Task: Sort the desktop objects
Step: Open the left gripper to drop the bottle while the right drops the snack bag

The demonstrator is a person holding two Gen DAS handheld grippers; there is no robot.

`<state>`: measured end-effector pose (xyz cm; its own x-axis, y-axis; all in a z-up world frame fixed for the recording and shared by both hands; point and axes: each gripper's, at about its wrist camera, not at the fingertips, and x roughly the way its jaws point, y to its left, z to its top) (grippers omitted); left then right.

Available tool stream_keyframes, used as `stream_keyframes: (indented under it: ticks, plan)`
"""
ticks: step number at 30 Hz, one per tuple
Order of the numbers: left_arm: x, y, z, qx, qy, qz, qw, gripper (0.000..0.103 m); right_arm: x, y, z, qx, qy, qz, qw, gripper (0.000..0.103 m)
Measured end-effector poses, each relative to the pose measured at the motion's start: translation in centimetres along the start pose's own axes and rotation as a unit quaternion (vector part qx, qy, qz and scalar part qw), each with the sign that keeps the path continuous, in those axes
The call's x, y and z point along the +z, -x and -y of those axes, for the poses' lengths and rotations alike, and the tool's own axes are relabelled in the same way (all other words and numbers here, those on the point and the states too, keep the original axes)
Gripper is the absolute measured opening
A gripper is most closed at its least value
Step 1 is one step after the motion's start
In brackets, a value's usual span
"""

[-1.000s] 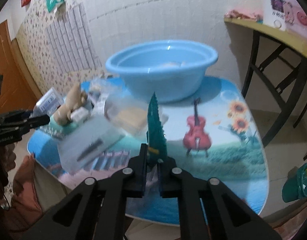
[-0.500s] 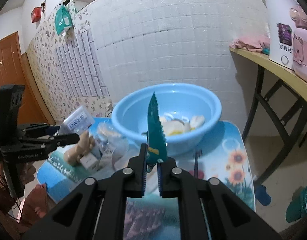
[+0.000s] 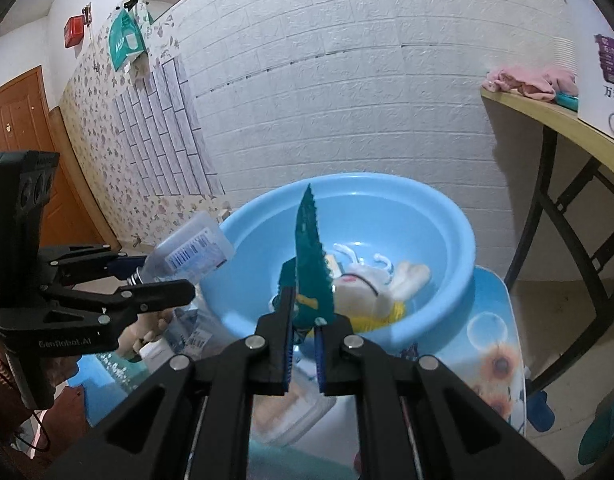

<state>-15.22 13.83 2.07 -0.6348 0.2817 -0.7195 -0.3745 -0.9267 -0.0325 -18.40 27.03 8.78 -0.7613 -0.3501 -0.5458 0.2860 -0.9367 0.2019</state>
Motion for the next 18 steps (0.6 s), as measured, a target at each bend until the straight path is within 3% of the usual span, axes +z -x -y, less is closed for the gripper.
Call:
stream_keyframes:
  ticks: [8,12,16,18]
  plan:
    - [1.8,-2.6,0.0,0.022,-0.008,-0.014,0.9996,0.039,1.4,-2.0,1.0,-0.001,0.004,-0.004,1.0,0.009]
    - [2.4,-3.0,0.0,0.019,-0.011,-0.01,0.9997,0.054,1.7,-3.0,0.9,0.004,0.014,-0.021,1.0,0.01]
    - [2.4,-2.9,-0.5,0.015,-0.005,-0.01,0.9998,0.054,1.4,-3.3,0.9,-0.007,0.015,-0.03,0.999,0.01]
    - [2.1,-2.7,-0.7,0.018,-0.003,-0.011,0.9998,0.054,1.2,-3.2,1.1,-0.014,0.01,-0.031,0.999,0.015]
